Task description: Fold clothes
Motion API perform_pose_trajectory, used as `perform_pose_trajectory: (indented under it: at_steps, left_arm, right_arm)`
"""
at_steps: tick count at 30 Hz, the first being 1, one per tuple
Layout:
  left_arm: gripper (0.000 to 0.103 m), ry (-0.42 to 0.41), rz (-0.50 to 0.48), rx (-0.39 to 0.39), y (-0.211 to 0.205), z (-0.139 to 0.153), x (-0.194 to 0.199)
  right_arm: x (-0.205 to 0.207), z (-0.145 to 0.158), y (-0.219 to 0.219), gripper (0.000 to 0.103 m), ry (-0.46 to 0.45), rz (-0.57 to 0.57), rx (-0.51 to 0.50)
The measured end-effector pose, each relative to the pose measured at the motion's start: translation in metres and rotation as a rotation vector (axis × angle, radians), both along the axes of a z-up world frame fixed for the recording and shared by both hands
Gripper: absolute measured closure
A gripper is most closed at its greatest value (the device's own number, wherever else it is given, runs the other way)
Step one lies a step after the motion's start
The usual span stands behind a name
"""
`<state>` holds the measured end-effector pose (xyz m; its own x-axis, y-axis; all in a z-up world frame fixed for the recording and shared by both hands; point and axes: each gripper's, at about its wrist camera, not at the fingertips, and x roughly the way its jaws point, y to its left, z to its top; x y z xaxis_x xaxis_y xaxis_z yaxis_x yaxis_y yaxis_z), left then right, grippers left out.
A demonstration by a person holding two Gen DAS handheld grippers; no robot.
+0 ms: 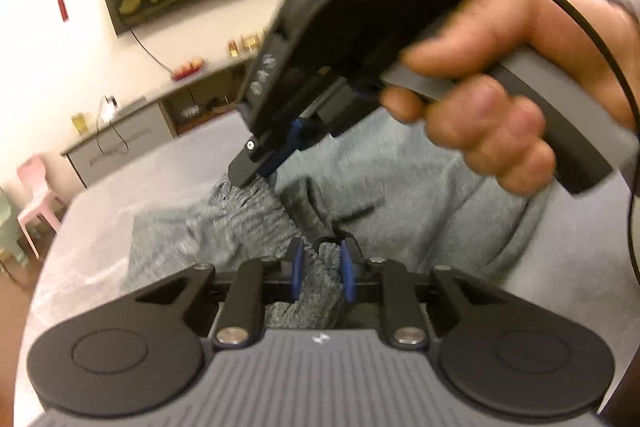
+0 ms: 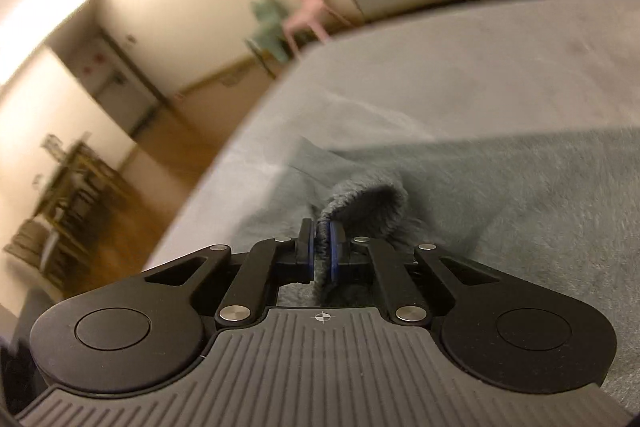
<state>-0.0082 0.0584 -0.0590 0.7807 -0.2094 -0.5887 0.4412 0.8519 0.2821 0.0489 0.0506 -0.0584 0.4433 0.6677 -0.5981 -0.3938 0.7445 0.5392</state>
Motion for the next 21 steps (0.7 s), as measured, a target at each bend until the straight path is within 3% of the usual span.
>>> perform_pose_trajectory:
  at_steps: [3,5,10,12,13,16,18,21]
  left_arm:
    - [0.083,-0.004,-0.018,0.045,-0.008,-0.004,-0.003]
    - [0.082,-0.002,-0.018,0.043,-0.006,-0.003,-0.003]
    - [0.083,0.022,-0.017,0.039,-0.006,-0.007,-0.007]
    - [0.083,0.023,-0.022,0.038,-0.004,-0.008,-0.008]
    - [0.083,0.021,-0.02,0.039,-0.003,-0.008,-0.009]
    - [0.083,0.011,0.005,0.036,0.002,-0.007,-0.008]
    - [0.083,-0.012,0.028,0.025,0.006,-0.003,-0.01]
    - [0.086,-0.017,0.04,-0.013,0.011,0.004,-0.007]
  right_arm:
    - [0.004,-0.014,-0.015,0.078,0.092,-0.084,0.006]
    - [-0.006,-0.02,-0.033,0.049,0.112,-0.144,0.051]
    - [-0.004,-0.038,-0.035,0.038,0.217,-0.144,0.118]
    - [-0.001,-0.036,-0.028,0.051,0.215,-0.116,0.137]
    - [0.0,-0.034,-0.021,0.064,0.193,-0.099,0.128]
    - [0.0,-0.026,-0.002,0.084,0.118,-0.041,0.043]
    - [-0.003,-0.017,0.005,0.088,0.054,0.001,0.018]
    - [-0.003,0.003,0.002,0.089,-0.062,0.059,0.076]
